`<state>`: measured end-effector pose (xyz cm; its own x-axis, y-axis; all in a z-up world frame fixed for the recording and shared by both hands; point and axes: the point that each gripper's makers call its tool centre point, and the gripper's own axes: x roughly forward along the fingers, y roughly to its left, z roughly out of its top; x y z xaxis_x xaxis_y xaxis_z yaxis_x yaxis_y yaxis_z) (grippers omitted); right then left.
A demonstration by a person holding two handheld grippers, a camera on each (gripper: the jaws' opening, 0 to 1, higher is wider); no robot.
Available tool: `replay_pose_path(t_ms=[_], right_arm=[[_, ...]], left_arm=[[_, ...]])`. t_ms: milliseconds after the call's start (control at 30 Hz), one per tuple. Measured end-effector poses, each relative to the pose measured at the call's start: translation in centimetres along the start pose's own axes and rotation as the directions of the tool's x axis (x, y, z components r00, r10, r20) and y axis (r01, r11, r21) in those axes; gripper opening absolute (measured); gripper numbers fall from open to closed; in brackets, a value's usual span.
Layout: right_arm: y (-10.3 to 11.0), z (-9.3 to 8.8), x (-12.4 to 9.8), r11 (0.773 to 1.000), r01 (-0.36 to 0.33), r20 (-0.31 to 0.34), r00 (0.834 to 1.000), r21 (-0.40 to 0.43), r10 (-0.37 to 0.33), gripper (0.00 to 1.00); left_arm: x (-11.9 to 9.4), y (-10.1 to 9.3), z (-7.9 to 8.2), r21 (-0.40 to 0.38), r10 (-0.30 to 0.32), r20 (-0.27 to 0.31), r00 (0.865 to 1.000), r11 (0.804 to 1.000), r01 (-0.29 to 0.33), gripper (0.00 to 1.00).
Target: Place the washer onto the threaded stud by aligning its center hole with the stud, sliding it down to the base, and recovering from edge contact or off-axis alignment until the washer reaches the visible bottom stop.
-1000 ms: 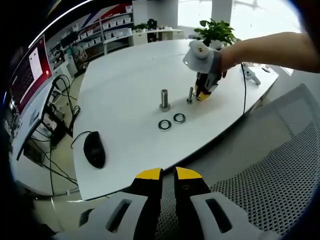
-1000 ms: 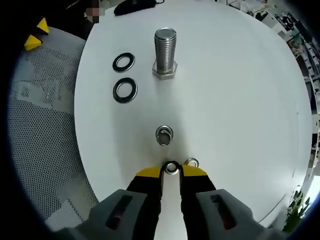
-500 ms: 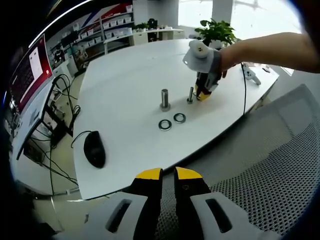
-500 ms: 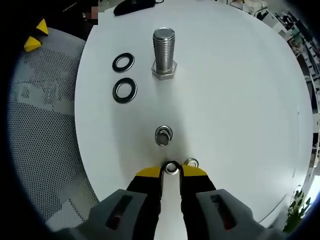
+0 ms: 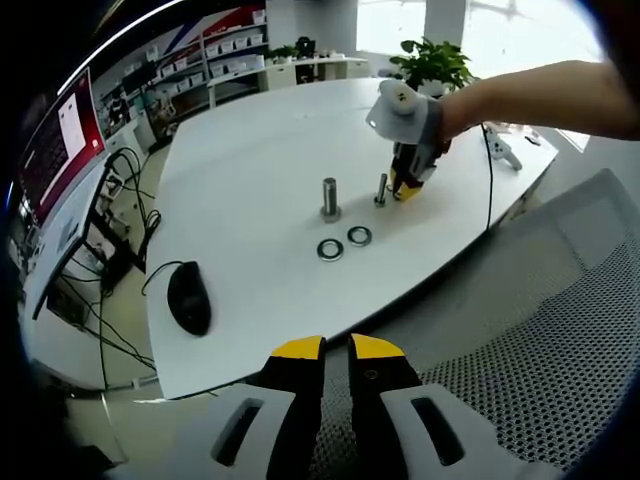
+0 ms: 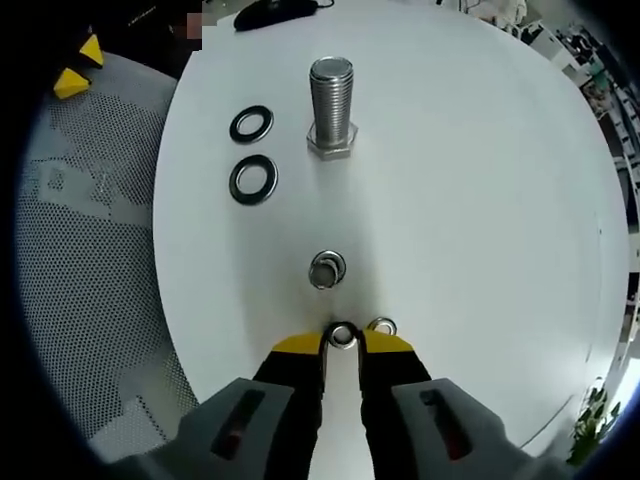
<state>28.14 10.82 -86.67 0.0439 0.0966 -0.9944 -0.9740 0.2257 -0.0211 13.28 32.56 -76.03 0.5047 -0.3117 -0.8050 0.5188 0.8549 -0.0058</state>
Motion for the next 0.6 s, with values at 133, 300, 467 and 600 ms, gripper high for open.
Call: replay_pose_path(t_ms=[133, 300, 467, 600], right_arm=[[-0.32, 0.01, 0.22, 1.000, -0.013, 0.007, 1.000, 0.008, 0.013, 0.14], [0.20, 0.23, 0.17, 0.999, -0.044, 0.017, 0.999, 0.032, 0.043, 0.14], [0.19, 0.48, 0.20, 0.998, -0.055, 0.029, 0.998, 0.026, 0.054, 0.14], [0.40, 0.66, -0.22, 0.998, -0.062, 0.037, 0.997, 0.025, 0.061, 0.14]], left_arm=[[0.00, -0.04, 0.01, 0.001, 0.000, 0.000, 1.000, 1.000, 0.000, 0.07], [-0.01, -0.07, 0.02, 0.001, 0.000, 0.001, 1.000, 1.000, 0.000, 0.07], [0.01, -0.07, 0.05, 0.002, 0.000, 0.001, 1.000, 1.000, 0.000, 0.07], [-0.01, -0.08, 0.03, 0.003, 0.000, 0.001, 1.000, 1.000, 0.000, 0.07]])
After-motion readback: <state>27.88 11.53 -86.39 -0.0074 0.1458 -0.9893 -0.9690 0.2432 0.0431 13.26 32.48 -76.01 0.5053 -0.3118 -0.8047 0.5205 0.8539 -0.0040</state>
